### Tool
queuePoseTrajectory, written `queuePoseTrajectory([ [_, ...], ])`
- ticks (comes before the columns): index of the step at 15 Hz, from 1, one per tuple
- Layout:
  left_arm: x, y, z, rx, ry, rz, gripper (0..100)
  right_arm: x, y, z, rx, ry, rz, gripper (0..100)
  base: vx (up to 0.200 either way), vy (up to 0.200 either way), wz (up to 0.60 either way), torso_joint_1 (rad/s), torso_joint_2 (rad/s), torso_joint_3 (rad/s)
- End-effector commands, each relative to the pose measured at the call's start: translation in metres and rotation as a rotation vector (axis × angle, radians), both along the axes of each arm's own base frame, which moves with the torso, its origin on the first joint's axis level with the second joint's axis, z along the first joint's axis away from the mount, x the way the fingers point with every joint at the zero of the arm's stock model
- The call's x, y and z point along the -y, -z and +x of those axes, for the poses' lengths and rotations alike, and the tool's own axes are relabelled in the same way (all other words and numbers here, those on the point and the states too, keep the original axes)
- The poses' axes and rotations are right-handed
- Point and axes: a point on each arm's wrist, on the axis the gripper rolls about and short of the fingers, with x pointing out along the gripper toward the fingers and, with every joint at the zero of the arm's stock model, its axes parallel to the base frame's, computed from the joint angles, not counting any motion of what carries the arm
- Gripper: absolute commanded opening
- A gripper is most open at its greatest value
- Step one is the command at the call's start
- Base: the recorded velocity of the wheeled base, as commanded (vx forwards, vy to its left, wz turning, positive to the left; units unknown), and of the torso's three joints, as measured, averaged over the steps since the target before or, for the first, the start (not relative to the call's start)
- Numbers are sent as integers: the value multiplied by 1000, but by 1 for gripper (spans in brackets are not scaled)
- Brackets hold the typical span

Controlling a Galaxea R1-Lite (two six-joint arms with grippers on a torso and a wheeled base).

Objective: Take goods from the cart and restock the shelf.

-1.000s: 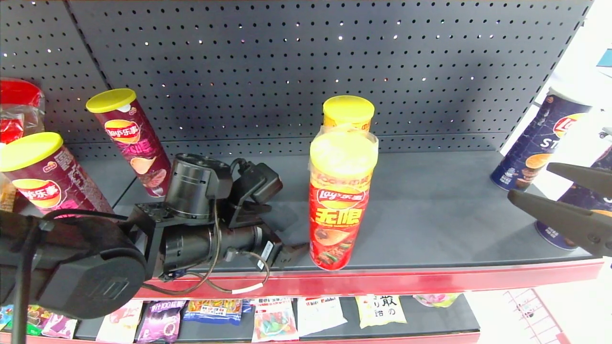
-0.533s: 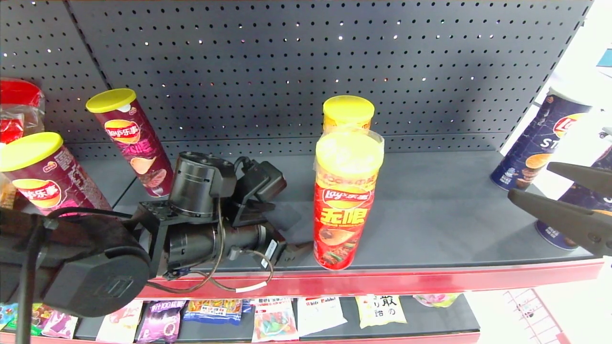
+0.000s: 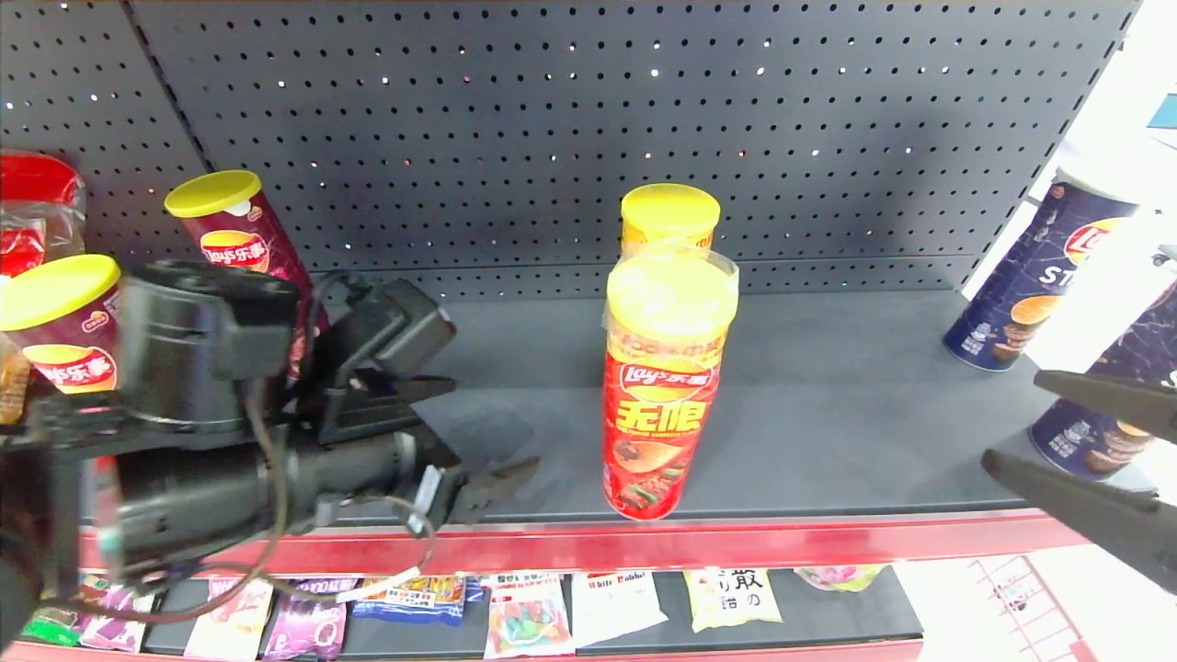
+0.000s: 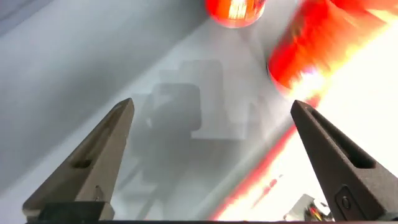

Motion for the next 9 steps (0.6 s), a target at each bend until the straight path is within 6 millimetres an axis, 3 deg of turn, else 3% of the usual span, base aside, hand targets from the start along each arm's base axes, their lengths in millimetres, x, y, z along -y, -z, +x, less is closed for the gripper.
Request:
queuePoseTrajectory([
  [1,-89,-34,-117,69,-121,-71,100,15,8,-24,0,36,-2,100,0,0,0,0,0,0],
  [3,-150,-11,-206,50,-275,-54,100,39,17,-61,-48,171,-31,100,0,0,0,0,0,0],
  [5,-165,11,-253,24,-457,-106,100,54,30,-93,-55,374,-47,100,0,0,0,0,0,0],
  [6,-163,16,-260,18,-528,-126,100,57,33,-100,-55,447,-50,100,0,0,0,0,0,0],
  [7,-152,25,-263,-11,-707,-159,100,58,38,-108,-74,576,-46,100,0,0,0,0,0,0],
  [9,-138,46,-258,-67,-900,-164,100,56,41,-108,-118,715,-37,100,0,0,0,0,0,0],
])
